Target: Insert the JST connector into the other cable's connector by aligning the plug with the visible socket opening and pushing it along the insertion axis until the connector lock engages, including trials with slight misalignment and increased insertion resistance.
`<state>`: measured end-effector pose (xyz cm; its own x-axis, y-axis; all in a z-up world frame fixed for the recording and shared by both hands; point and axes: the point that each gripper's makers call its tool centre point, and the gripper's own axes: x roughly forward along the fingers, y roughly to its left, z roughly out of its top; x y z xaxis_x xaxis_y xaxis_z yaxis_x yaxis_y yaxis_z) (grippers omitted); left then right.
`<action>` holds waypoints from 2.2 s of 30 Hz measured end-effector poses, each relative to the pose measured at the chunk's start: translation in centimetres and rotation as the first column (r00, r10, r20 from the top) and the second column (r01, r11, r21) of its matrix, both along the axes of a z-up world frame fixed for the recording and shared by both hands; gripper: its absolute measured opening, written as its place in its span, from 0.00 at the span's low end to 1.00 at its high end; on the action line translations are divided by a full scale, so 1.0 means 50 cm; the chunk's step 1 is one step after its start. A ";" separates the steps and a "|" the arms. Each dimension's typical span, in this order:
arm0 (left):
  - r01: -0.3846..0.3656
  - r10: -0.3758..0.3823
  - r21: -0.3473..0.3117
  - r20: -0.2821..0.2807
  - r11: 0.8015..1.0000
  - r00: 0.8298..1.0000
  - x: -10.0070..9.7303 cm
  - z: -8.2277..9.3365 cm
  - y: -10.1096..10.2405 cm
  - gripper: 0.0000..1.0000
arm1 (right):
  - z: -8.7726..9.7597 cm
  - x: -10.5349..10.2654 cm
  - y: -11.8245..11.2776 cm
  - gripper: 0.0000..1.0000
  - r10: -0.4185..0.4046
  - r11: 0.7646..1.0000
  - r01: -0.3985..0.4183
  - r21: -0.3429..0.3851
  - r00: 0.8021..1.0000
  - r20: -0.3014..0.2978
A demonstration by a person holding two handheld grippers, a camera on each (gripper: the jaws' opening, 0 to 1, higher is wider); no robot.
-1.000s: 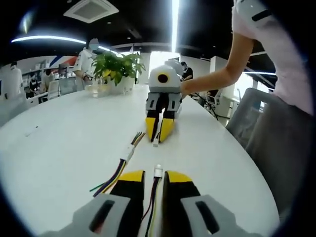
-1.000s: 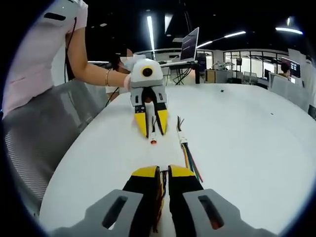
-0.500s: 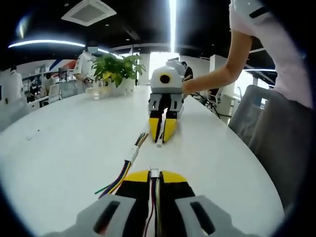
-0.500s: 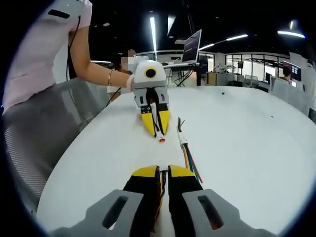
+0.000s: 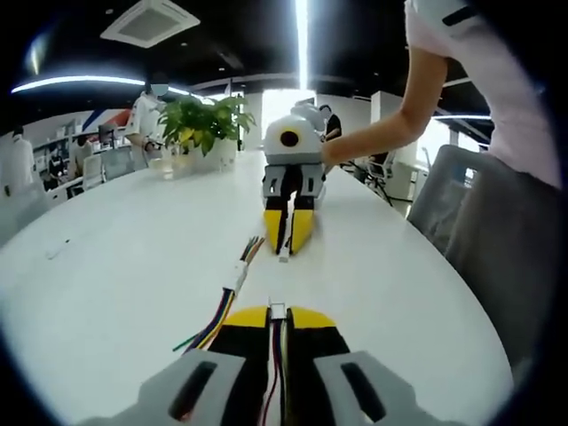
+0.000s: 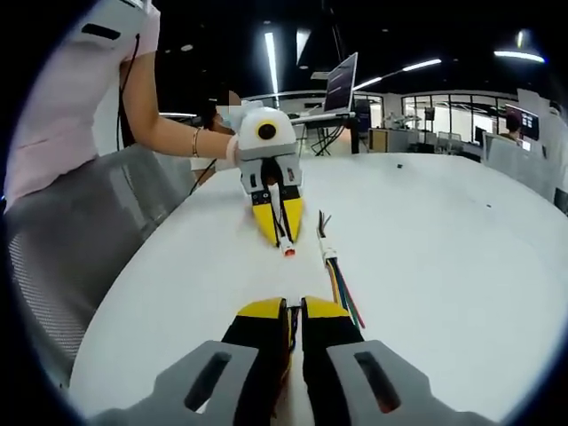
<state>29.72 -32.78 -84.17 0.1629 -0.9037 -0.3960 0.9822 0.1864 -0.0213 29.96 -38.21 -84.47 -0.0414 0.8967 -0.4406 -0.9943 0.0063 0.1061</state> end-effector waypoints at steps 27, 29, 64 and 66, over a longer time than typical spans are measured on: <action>0.075 -0.075 -0.011 0.028 0.997 0.997 -0.019 0.058 -0.027 0.00 | 0.050 -0.001 0.060 0.03 0.052 0.995 -0.053 0.085 0.999 0.011; 0.073 -0.072 -0.009 0.033 0.997 0.997 -0.016 0.058 -0.028 0.00 | 0.048 0.000 0.059 0.03 0.061 0.995 -0.063 0.081 0.998 0.024; 0.099 -0.099 0.024 0.024 0.995 0.995 -0.014 0.052 -0.041 0.00 | 0.039 -0.017 0.067 0.03 0.107 0.994 -0.107 0.021 0.994 0.029; 0.098 -0.099 0.024 0.022 0.995 0.995 -0.014 0.051 -0.041 0.00 | 0.039 -0.017 0.067 0.03 0.106 0.994 -0.106 0.015 0.994 0.024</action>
<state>29.03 -34.85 -81.60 0.0829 -0.9066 -0.4139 0.9960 0.0888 0.0050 29.10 -34.84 -82.54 -0.1260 0.8949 -0.4281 -0.9916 -0.1005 0.0818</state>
